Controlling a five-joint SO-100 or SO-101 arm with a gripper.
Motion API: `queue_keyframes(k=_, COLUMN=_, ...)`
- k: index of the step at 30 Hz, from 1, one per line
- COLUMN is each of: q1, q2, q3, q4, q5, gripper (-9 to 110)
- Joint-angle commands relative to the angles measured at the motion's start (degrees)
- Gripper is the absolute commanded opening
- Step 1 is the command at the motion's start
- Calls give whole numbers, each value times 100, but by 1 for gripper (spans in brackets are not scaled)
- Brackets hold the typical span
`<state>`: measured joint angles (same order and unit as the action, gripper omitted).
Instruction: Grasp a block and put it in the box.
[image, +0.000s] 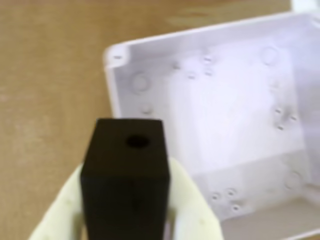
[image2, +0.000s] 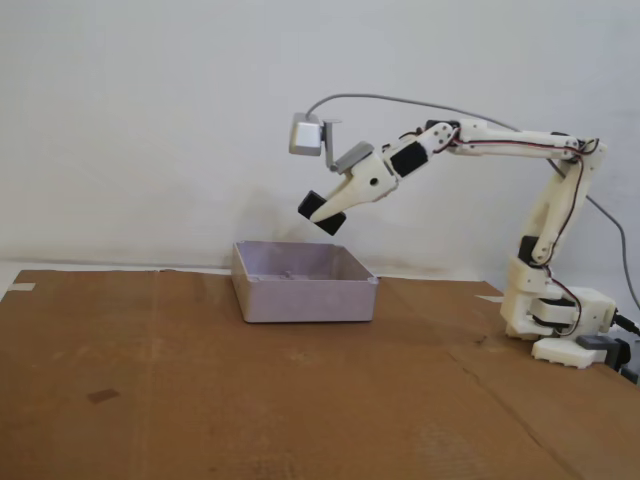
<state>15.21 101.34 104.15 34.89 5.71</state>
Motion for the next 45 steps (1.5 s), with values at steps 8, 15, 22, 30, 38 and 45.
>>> queue_keyframes(k=8, q1=817, q2=-334, q3=-694, q4=-105, q5=-70, gripper=0)
queue_keyframes(k=15, q1=923, q2=-1037, q3=-756, q4=-694, q5=-70, gripper=0)
queue_keyframes(k=22, q1=923, q2=-1591, q3=-765, q4=-1116, q5=-70, gripper=0)
queue_keyframes(k=30, q1=1028, q2=-2092, q3=-765, q4=-1529, q5=-70, gripper=0)
queue_keyframes(k=38, q1=1230, q2=-2435, q3=-765, q4=-1758, q5=-70, gripper=0)
queue_keyframes(k=45, q1=1362, q2=-2654, q3=-765, q4=-1802, q5=-70, gripper=0)
